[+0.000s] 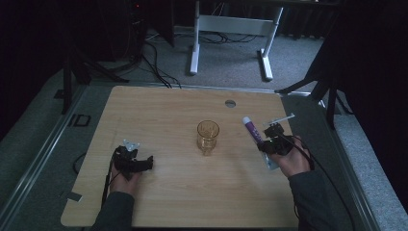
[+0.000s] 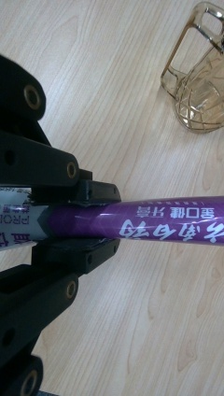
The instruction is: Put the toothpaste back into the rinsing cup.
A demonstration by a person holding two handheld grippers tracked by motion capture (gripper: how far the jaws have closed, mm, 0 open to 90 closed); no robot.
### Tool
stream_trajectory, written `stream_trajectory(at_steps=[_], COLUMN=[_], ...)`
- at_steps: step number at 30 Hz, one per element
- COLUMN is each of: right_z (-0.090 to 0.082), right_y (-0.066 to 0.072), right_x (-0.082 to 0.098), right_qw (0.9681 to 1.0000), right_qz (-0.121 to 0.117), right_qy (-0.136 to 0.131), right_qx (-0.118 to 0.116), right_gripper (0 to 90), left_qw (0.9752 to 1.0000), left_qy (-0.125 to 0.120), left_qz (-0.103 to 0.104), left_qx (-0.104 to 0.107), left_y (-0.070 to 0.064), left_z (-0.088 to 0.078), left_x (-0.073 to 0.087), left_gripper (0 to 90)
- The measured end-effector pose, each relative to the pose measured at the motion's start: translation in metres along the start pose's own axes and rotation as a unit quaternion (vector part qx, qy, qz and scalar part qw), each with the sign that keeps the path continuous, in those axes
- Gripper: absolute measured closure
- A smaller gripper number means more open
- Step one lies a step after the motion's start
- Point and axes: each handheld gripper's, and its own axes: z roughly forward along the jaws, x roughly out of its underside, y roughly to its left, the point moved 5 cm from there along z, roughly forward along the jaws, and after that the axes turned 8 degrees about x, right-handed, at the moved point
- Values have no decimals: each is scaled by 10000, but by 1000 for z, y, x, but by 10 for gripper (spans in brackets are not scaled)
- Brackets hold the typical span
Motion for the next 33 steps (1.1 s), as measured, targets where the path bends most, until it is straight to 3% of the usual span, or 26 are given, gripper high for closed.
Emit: stream_trajectory(at_steps=[18, 33], right_z=[-5, -8], right_y=[8, 9], right_x=[-13, -20], right_qw=[9991, 9982], right_qz=[-359, -496], right_qy=[-201, -275], right_qx=[-79, -176], right_gripper=[751, 752], left_qw=[10000, 10000], left_qy=[0, 1], left_qz=[4, 4], left_qx=[0, -2], left_y=[0, 0], left_z=[0, 0], left_x=[0, 0], left_gripper=[83, 83])
